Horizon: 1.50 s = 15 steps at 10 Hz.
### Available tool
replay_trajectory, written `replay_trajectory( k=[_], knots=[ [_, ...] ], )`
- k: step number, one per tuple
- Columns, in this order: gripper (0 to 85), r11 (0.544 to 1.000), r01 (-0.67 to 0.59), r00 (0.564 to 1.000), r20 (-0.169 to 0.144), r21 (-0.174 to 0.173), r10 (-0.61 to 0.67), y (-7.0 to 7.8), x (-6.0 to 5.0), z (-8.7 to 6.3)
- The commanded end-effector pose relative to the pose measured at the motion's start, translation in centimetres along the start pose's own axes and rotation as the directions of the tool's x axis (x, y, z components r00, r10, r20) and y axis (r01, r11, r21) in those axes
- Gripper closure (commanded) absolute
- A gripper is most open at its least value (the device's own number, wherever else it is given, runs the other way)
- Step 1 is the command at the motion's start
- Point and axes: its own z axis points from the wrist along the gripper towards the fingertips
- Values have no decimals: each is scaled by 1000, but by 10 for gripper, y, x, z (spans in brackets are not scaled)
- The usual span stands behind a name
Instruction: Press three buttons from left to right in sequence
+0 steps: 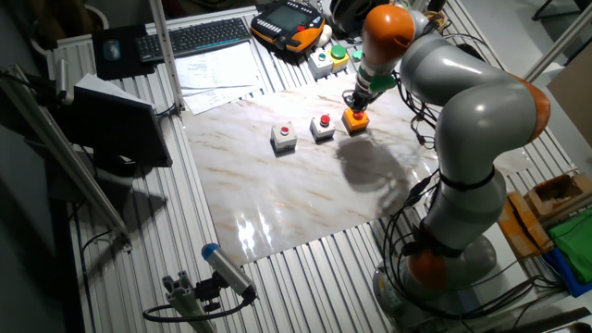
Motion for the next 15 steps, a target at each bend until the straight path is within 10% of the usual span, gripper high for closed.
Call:
replay_trajectory(
  k=[1,15],
  knots=[
    [843,1000,3,1000,7,0,-3,-1,-2,2],
    [843,1000,-3,1000,18,-6,3,-32,-30,59]
  ],
)
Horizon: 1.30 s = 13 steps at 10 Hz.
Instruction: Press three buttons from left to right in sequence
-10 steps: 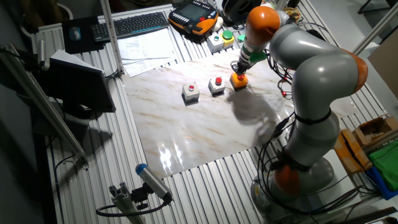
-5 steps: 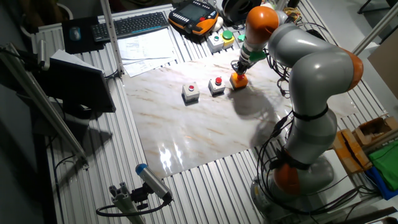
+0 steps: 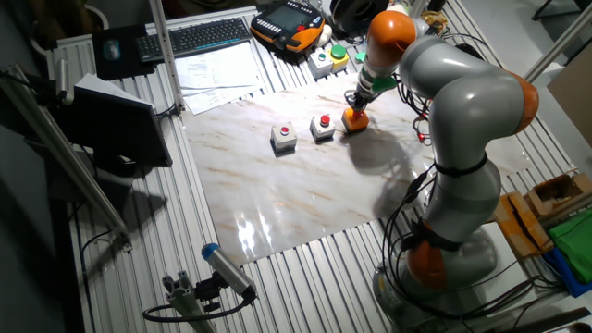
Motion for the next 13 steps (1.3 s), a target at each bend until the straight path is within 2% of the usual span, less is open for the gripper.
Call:
replay_trajectory(
  k=[1,7,13],
  knots=[
    [843,1000,-3,1000,-2,0,3,-2,0,4],
    [843,1000,-23,999,-28,0,23,-14,-3,20],
    [843,999,-31,999,-21,-6,31,-13,-4,34]
  ],
)
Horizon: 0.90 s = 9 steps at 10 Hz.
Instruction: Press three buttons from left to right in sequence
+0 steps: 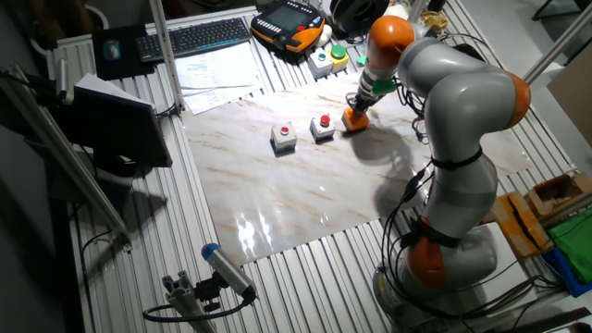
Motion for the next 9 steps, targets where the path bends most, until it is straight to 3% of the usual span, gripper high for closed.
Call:
replay_trajectory(
  k=[1,5,8,9],
  knots=[
    [843,1000,0,1000,-1,-1,0,1,1,1],
    [843,1000,-4,1000,-12,6,4,7,-2,-22],
    [843,1000,-9,1000,-13,-4,9,24,-7,-35],
    [843,1000,-12,1000,-1,-5,12,32,-7,-35]
  ],
)
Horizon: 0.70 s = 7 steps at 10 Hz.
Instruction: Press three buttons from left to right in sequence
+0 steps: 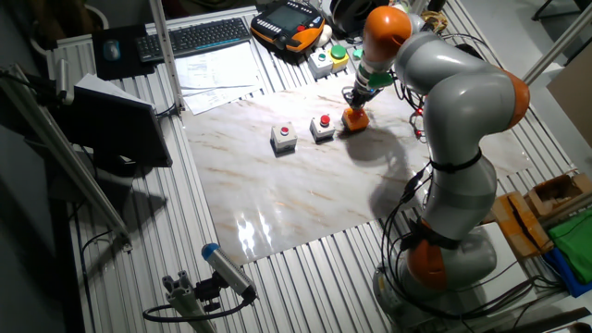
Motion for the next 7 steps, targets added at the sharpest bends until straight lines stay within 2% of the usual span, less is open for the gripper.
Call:
replay_trajectory(
  k=[1,4,7],
  knots=[
    [843,1000,-1,1000,12,-4,1,7,1,1],
    [843,1000,5,1000,24,6,-5,29,0,-3],
    [843,999,0,999,36,36,-2,56,2,-6]
  ],
)
